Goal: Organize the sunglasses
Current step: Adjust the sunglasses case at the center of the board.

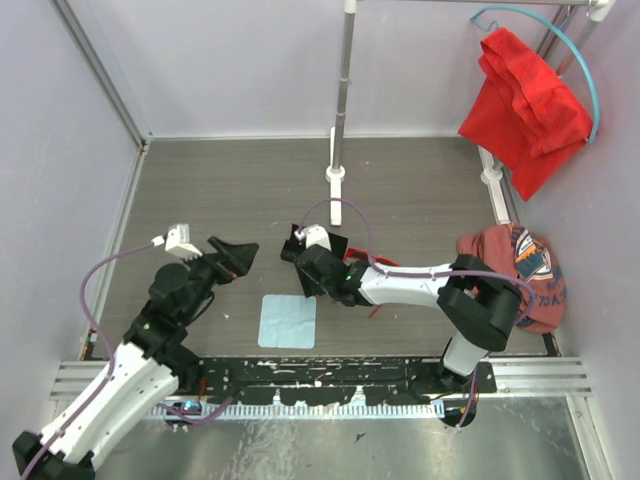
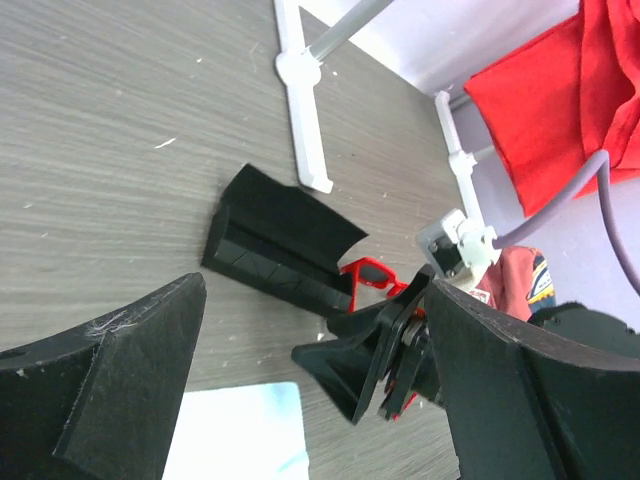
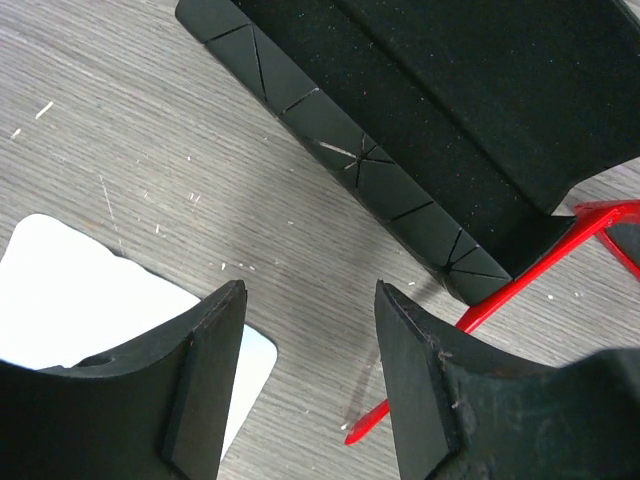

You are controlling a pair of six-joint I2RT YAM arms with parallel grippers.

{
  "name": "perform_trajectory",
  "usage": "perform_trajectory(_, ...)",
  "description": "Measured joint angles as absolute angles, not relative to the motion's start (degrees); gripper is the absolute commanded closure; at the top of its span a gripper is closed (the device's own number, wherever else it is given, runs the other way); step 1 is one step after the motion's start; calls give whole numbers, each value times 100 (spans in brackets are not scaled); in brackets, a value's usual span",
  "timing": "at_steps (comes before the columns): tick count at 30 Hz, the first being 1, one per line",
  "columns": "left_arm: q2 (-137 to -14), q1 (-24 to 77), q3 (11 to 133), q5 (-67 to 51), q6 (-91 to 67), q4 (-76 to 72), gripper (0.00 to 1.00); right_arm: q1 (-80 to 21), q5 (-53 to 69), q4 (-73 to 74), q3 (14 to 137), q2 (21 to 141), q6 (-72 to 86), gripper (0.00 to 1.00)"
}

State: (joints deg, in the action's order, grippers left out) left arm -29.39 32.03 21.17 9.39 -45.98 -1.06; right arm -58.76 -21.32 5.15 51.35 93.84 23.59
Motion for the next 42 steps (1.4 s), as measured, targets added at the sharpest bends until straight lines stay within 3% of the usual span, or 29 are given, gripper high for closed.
perform_trajectory(11, -2235, 3203, 2123, 1129, -4493, 1214, 2, -5881, -2200, 423, 5216, 9835, 2443, 40)
perform_trajectory(42, -2545, 3203, 2290, 1103, -4394, 1354, 2, -5135, -1898, -314, 5535, 10416, 2117, 40)
